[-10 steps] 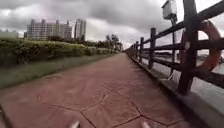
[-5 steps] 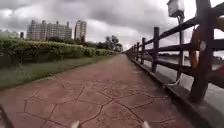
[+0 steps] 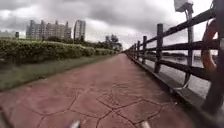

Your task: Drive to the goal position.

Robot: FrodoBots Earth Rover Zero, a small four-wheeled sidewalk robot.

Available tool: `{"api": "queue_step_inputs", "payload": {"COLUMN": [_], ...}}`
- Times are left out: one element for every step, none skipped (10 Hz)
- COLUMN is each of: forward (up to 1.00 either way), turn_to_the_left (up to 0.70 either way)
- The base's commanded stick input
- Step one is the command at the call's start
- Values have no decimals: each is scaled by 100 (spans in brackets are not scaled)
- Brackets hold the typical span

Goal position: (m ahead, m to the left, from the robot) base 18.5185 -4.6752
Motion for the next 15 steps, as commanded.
{"api": "queue_step_inputs", "payload": {"forward": [50,50,50,50,50,50,50,50,50,50,50,50,50,50,50], "turn_to_the_left": [0,0,0,0,0,0,0,0,0,0,0,0,0,0,0]}}
